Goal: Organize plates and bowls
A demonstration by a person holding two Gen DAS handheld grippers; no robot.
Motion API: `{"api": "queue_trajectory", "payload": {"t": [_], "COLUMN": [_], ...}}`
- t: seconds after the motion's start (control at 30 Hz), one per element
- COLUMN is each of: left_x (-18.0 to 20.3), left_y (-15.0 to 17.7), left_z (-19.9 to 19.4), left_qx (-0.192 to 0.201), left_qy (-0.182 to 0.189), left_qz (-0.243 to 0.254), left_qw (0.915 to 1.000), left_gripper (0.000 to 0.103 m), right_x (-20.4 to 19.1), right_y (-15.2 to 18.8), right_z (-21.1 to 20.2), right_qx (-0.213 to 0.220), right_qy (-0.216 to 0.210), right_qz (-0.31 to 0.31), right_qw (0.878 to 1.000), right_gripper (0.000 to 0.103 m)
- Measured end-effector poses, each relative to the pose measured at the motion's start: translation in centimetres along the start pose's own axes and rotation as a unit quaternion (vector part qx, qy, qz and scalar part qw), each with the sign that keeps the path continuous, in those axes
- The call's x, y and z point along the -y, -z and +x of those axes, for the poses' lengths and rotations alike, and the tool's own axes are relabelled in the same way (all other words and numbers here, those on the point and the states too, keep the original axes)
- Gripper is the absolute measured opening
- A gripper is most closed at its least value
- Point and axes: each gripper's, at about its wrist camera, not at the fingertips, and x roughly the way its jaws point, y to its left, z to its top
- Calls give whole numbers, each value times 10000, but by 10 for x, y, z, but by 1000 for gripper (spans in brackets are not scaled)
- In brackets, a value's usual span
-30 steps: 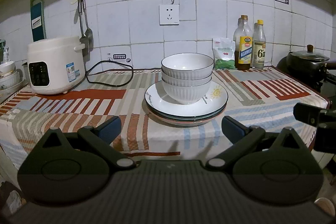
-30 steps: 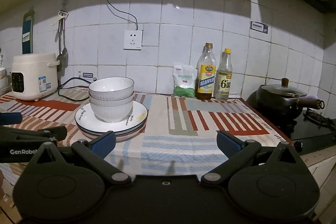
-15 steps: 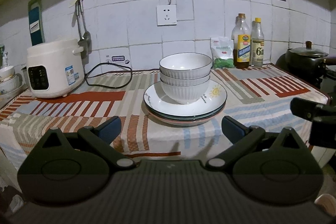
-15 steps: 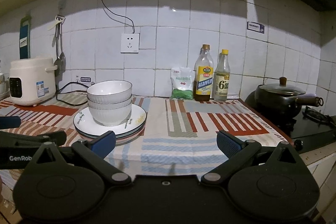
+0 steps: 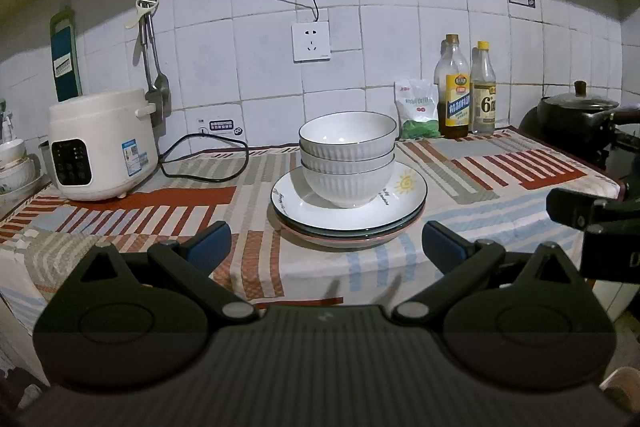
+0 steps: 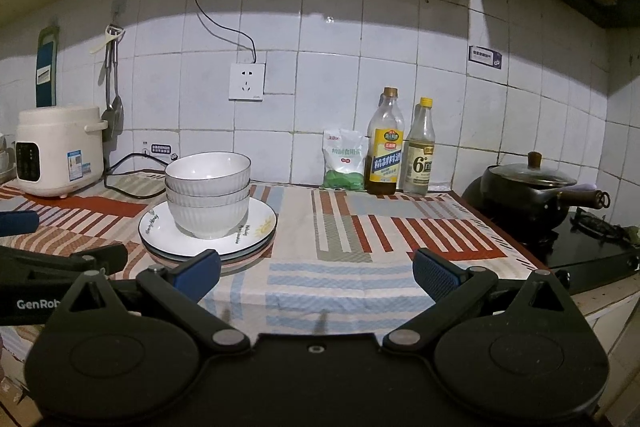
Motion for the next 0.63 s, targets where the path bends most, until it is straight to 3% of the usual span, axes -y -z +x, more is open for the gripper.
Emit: {"api": "queue_trajectory", "payload": {"t": [0.63], "left_x": [-5], "left_y": [1], "left_z": [3], "left_qx": [-105], "left_qy": [80], "left_qz": [-138], "left_qw": [9998], "left_gripper": [103], "right_x": [6], "right_y": [2], "right_z": [3], "right_qx": [-59], "right_qy": [39], "right_qz": [82], "right_qw": [9999], "right_gripper": [103]}}
